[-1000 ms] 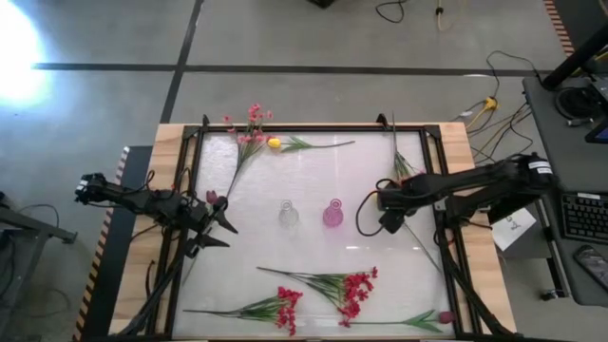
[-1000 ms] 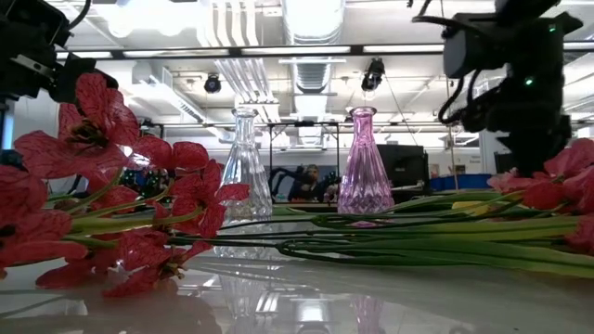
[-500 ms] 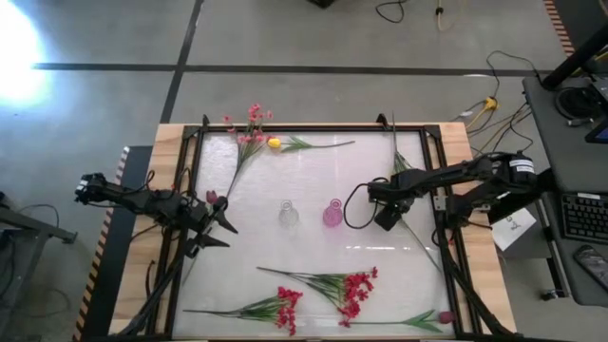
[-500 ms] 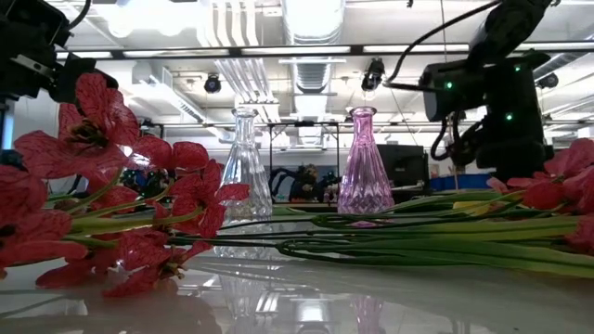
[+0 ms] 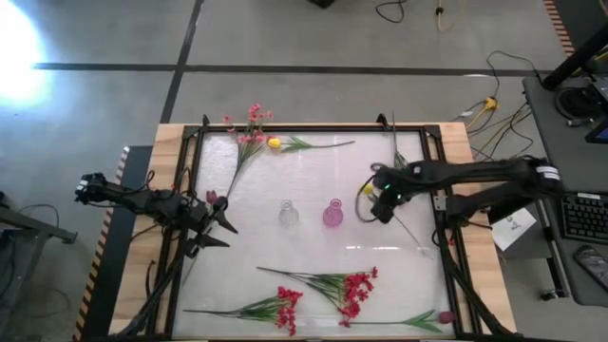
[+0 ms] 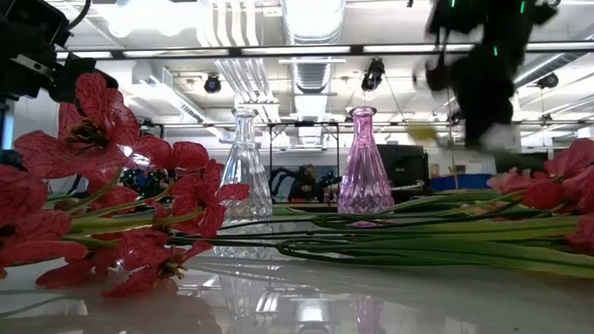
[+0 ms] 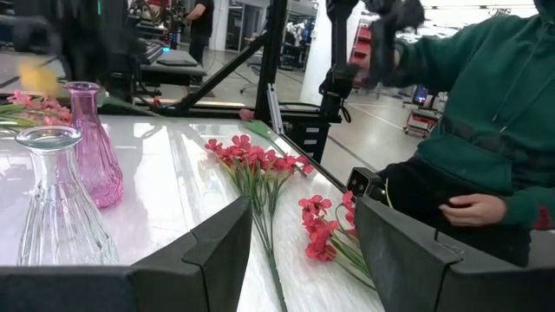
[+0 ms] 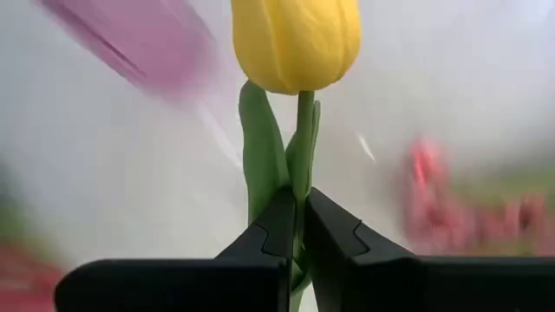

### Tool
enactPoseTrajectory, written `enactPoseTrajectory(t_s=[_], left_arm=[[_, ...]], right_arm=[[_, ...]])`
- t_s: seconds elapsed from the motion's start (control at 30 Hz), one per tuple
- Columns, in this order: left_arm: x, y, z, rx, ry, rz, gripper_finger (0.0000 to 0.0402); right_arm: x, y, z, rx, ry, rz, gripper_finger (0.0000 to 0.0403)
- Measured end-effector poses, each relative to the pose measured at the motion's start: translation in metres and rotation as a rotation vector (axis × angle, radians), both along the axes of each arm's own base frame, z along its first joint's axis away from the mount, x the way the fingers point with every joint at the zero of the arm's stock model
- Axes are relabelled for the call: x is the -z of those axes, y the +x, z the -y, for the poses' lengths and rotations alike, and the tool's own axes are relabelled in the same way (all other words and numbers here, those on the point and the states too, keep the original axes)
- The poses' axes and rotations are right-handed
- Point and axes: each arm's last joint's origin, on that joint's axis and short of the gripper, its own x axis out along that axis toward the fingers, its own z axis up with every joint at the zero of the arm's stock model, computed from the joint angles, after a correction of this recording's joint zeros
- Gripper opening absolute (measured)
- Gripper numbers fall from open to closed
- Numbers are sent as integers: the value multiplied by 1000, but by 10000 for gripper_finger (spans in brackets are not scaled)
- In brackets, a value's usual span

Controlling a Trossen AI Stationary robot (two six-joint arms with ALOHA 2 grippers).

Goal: Sort flowers into vase by color
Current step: Put the bottom yellow flower into the purple vase

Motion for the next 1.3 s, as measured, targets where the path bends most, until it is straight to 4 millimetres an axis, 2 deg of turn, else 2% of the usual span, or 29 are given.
enactPoseTrajectory(t_s=[0.27, 0.37, 0.5, 0.6, 0.77, 0.87, 1.03, 1.3], left_arm=[[0, 0, 0, 0, 0, 0, 194], [0, 0, 0, 0, 0, 0, 194], [0, 0, 0, 1, 0, 0, 194], [0, 0, 0, 1, 0, 0, 194], [0, 0, 0, 0, 0, 0, 194], [0, 0, 0, 0, 0, 0, 194], [0, 0, 0, 1, 0, 0, 194], [0, 0, 0, 0, 0, 0, 194]], right_arm=[[-125, -11, -2, -94, -240, 748, 13], [-157, -14, -6, -155, -348, 934, 13], [-184, -10, -15, -262, -436, 1070, 13], [-190, 3, -22, -344, -495, 1084, 13], [-171, 32, -24, -424, -543, 988, 13], [-164, 46, -23, -410, -571, 987, 13], [-158, 56, -23, -414, -569, 970, 12], [-148, 60, -22, -434, -585, 934, 12]])
